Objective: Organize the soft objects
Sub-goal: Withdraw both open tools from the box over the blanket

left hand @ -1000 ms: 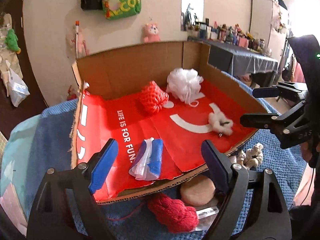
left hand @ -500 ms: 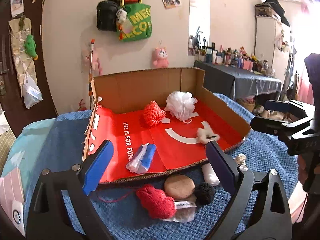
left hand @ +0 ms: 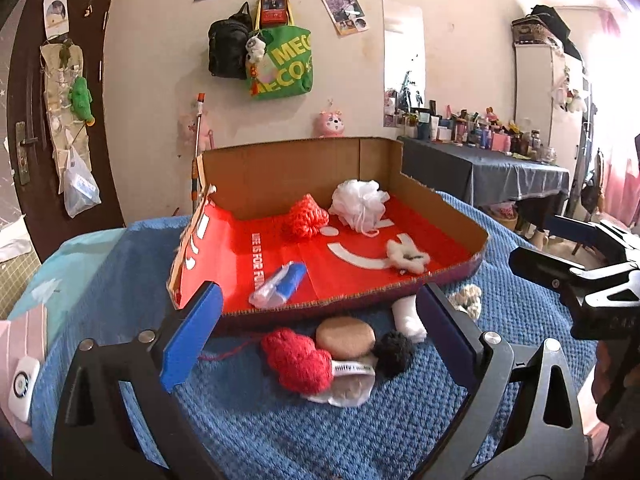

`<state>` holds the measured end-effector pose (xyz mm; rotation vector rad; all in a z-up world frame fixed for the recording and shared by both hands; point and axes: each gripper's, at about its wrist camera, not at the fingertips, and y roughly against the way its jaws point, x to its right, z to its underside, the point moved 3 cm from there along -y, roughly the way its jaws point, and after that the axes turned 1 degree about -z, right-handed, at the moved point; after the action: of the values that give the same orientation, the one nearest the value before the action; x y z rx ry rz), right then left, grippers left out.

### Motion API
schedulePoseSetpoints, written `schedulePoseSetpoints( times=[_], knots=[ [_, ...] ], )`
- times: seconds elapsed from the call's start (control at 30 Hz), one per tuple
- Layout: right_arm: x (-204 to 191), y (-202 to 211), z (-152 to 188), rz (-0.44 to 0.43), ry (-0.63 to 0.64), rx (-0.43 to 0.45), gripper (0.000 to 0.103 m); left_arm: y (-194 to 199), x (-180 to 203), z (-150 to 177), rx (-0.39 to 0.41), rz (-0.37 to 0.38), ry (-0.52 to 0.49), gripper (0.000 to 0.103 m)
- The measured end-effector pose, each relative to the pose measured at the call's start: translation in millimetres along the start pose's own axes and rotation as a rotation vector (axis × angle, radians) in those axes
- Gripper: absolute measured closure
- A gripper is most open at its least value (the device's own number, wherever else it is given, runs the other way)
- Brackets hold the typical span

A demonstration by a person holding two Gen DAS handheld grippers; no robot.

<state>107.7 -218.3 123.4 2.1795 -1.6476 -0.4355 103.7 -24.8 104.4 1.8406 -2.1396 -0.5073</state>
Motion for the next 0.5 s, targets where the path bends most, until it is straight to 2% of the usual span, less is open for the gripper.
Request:
schedulePoseSetpoints(
  times=[0.23, 0.5],
  knots=[
    [-8.0, 4.1, 27.0, 0.030, -0.011, 0.025, 0.000, -0.8, 1.4, 21.9, -0.008, -0.024, 0.005, 0.004],
    [-7.2, -8.2, 55.7, 0.041, -0.054, -0.028, 0.000, -7.0, -1.9, 42.6, -0.048, -0.020, 0.035, 0.004]
  ],
)
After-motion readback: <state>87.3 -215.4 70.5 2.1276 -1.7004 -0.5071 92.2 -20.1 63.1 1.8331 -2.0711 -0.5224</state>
